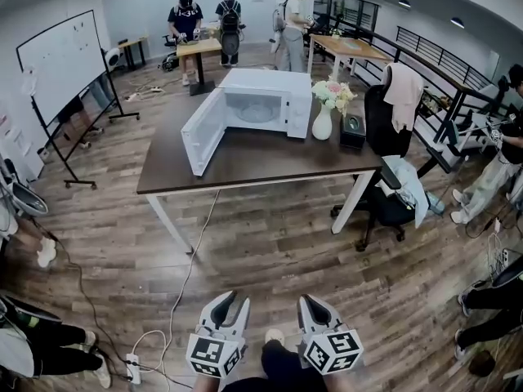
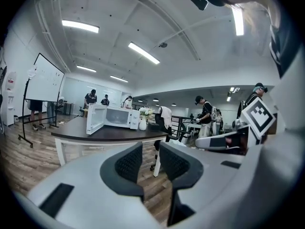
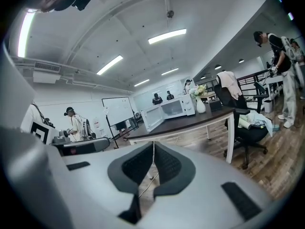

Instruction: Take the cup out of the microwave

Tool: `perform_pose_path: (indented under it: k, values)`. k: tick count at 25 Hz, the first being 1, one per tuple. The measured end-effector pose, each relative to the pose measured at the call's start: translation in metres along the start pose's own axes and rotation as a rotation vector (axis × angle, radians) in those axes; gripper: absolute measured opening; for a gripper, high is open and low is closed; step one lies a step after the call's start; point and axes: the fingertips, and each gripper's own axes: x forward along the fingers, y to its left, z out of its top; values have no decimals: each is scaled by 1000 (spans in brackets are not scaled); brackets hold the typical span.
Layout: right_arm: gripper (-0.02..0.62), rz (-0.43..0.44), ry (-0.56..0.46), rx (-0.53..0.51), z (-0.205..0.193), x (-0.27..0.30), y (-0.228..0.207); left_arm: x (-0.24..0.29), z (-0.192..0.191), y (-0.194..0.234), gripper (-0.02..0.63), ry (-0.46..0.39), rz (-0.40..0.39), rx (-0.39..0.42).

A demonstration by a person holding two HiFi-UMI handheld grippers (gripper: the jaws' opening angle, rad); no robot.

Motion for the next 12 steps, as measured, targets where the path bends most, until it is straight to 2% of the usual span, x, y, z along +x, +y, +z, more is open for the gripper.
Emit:
perform_pose_path:
  k: [2,12]
  values:
    - [-5,0,4,5,6,15,-10,17,5,7,136,-1,4,-2]
    - [-5,46,30,6,26,80,-44,84,17,43,281,0,74,-10]
